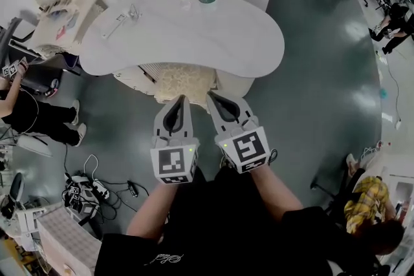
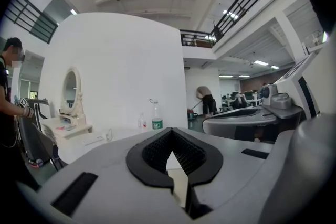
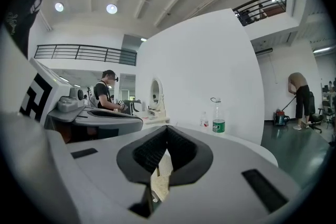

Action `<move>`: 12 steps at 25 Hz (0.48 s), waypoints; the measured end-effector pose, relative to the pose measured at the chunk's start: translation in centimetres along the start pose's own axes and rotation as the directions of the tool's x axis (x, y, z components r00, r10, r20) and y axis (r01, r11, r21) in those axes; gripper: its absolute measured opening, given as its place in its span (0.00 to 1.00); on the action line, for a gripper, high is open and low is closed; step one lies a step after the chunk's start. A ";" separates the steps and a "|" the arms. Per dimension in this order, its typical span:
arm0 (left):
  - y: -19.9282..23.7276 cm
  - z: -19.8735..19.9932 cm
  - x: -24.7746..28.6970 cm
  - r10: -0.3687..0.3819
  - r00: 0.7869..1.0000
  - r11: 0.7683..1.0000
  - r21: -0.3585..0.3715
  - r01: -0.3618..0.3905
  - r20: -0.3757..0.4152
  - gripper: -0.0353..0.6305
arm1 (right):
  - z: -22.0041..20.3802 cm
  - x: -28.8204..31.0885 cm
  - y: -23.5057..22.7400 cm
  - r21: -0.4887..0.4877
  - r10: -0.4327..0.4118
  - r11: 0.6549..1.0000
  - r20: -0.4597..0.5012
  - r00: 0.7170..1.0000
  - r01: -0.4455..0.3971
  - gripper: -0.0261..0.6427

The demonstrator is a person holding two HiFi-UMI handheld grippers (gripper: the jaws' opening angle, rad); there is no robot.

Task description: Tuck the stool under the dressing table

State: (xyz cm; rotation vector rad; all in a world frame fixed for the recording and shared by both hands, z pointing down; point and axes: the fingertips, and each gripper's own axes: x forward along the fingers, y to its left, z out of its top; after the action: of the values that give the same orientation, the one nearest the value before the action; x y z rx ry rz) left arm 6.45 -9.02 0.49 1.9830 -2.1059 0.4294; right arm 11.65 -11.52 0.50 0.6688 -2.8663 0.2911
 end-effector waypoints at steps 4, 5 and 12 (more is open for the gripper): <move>-0.3 0.1 -0.3 -0.002 1.000 1.000 0.002 0.002 0.004 0.06 | 0.4 0.0 0.4 -0.033 0.022 0.999 0.012 1.000 -0.021 0.05; -0.4 0.0 -0.4 -0.003 1.000 1.000 0.001 0.003 0.004 0.06 | 0.5 0.0 0.4 -0.039 0.025 0.999 0.015 1.000 -0.024 0.05; -0.9 0.0 -0.6 -0.010 1.000 1.000 -0.008 0.010 0.000 0.06 | 0.7 -0.2 1.0 -0.017 0.034 0.999 0.014 0.999 -0.034 0.05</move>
State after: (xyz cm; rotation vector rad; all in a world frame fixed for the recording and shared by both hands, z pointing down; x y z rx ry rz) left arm 7.43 -8.52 0.39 1.9885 -2.0937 0.4183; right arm 11.33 -10.73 -0.32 0.6218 -2.8931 0.2682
